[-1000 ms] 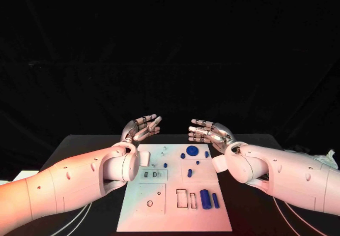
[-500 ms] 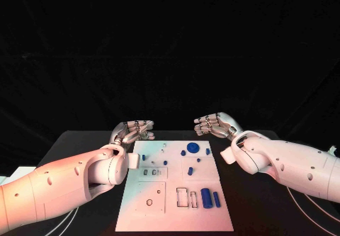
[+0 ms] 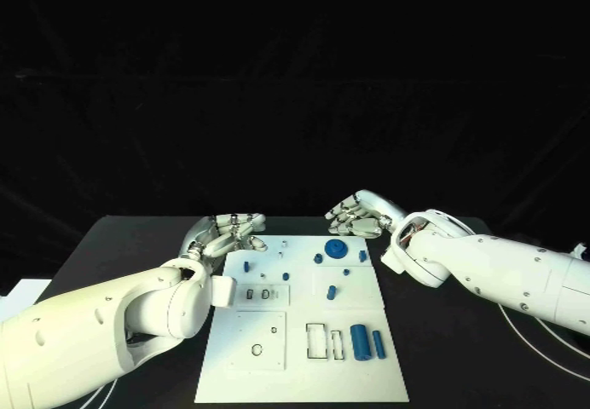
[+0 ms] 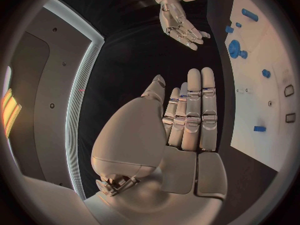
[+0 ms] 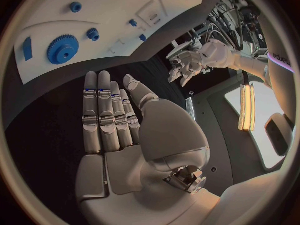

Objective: Assemble the parts on the task board

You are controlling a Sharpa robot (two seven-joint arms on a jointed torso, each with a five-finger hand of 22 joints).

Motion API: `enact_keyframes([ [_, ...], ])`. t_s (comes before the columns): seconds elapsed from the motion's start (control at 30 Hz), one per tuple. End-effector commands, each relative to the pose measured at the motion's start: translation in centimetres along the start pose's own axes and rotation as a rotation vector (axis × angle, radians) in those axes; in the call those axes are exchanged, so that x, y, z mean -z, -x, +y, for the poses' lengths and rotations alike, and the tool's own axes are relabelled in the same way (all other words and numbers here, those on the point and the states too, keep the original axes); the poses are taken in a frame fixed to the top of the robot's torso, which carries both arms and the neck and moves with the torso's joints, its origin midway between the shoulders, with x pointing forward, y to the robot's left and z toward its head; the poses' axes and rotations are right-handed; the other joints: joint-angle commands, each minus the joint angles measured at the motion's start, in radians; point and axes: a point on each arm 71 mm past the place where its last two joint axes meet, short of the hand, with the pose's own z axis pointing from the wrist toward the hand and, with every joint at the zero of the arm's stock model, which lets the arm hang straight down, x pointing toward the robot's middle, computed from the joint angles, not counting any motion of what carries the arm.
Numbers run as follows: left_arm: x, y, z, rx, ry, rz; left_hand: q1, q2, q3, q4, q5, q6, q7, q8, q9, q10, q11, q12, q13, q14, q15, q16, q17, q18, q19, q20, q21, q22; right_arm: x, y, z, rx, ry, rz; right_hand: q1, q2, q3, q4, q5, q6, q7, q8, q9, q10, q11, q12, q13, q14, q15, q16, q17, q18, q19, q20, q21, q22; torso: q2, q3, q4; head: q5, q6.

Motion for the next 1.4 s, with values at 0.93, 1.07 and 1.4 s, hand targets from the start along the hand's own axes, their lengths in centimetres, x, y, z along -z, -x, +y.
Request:
enact_keyframes([
  [0.93, 1.6, -2.3, -1.4, 0.091, 0.052, 0.071, -0.012, 0.003, -0.017, 0.011, -0.002, -0.001, 0.002, -0.004, 0.004, -0.003, 0.000, 0.010, 0.009, -0.052, -0.001, 0.087, 0.090, 0.006, -0.045, -0.001, 0.062, 0.056, -1.6, -0.9, 2.4, 0.586, -0.027, 0.229, -0.042, -0.081, 0.061, 0.079, -0.041, 0.048, -0.047, -0.006, -0.001, -0.020, -0.040, -0.020, -0.003, 0.187, -0.058, 0.923, 0.827, 0.010, 0.167, -0.082, 0.439, 0.250, 0.101, -0.0059, 0.0475, -0.039, 0.009],
  [1.07, 1.6, -2.3, -1.4, 0.091, 0.054, 0.072, -0.014, 0.003, -0.018, 0.012, -0.002, -0.002, 0.003, -0.004, 0.004, -0.004, 0.001, 0.010, 0.009, -0.053, -0.001, 0.089, 0.092, 0.006, -0.046, -0.001, 0.064, 0.058, -1.6, -1.0, 2.3, 0.590, -0.028, 0.242, -0.041, -0.083, 0.068, 0.084, -0.041, 0.051, -0.047, -0.006, -0.001, -0.021, -0.039, -0.019, -0.004, 0.186, -0.057, 0.946, 0.850, 0.011, 0.159, -0.081, 0.456, 0.261, 0.106, -0.0070, 0.0460, -0.040, 0.012],
  [1.4, 1.6, -2.4, -1.4, 0.093, 0.058, 0.076, -0.016, 0.004, -0.019, 0.013, -0.002, -0.003, 0.003, -0.004, 0.004, -0.006, 0.001, 0.010, 0.010, -0.056, 0.000, 0.093, 0.096, 0.006, -0.049, 0.000, 0.068, 0.062, -1.8, -1.3, 2.3, 0.591, -0.028, 0.277, -0.033, -0.072, 0.098, 0.096, -0.053, 0.064, -0.048, -0.004, 0.000, -0.025, -0.038, -0.020, -0.005, 0.182, -0.056, 0.965, 0.868, 0.012, 0.139, -0.078, 0.487, 0.282, 0.112, -0.0070, 0.0500, -0.046, 0.010],
])
